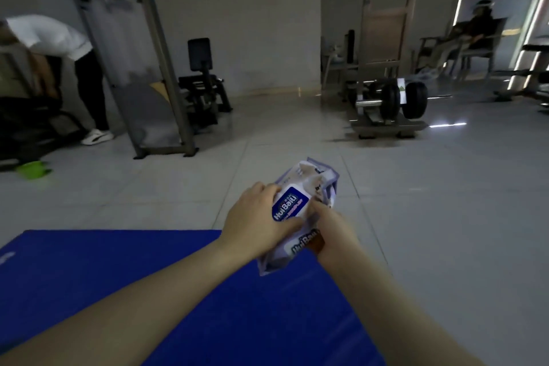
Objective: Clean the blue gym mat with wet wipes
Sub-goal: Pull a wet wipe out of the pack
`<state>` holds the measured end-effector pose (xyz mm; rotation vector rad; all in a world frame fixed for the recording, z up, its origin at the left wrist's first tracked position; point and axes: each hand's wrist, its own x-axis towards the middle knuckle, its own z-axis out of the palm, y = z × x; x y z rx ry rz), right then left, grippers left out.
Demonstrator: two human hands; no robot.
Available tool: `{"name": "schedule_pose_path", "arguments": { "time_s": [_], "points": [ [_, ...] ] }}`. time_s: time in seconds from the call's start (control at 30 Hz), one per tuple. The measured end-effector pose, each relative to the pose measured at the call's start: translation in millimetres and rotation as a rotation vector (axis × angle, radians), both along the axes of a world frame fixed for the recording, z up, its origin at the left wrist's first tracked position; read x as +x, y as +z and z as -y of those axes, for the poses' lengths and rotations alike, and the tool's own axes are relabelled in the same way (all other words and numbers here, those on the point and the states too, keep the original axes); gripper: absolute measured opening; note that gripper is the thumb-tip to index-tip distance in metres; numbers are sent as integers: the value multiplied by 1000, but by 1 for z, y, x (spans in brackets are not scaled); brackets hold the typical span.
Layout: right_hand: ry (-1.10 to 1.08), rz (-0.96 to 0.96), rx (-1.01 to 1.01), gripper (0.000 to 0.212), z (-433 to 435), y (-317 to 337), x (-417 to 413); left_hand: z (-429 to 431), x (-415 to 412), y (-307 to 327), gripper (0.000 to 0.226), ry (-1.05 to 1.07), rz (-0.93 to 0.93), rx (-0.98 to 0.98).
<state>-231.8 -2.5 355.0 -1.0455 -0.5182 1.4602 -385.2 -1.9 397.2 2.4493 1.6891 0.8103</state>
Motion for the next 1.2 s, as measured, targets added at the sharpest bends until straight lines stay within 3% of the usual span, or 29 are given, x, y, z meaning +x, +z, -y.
{"name": "schedule_pose_path", "arguments": {
  "time_s": [0.23, 0.43, 0.5, 0.53, 0.57, 0.6, 0.67, 0.8, 0.9, 0.97, 1.07, 1.2],
  "points": [
    [-47, 146, -20, 19, 1, -25, 8, -13, -1, -29, 48, -177, -22, -12],
    [-54, 129, -68, 15, -7, -36, 15, -50, -20, -36, 41, -123, 534, -216],
    [-29, 106, -82, 16, -8, -41, 12, -59, -33, -39, 32, -98, 468, -251],
    [-14, 100, -88, 18, -9, -47, 11, -59, -40, -42, 16, -83, 347, -226],
    [-9, 93, -90, 21, -8, -53, 9, -55, -46, -45, 16, -54, 190, -137],
    [-7, 89, -92, 24, -8, -59, 7, -52, -51, -53, 33, -29, 18, -9],
    [4, 75, -82, 28, -10, -69, 4, -43, -50, -63, 43, -135, -150, 189],
    [72, 117, -52, 19, -14, -79, -6, -30, -39, -65, 6, -318, -29, 117],
    [78, 133, -46, 22, -22, -84, -2, -40, -42, -77, 20, -361, -88, 17],
    [95, 118, -30, 24, -23, -87, 2, -45, -45, -81, 27, -397, -20, -169],
    [71, 129, -22, 25, -20, -86, 5, -53, -39, -82, 21, -416, 119, -354],
    [77, 124, 34, 24, -16, -82, 4, -56, -28, -81, 9, -352, 225, -438]
  ]
}}
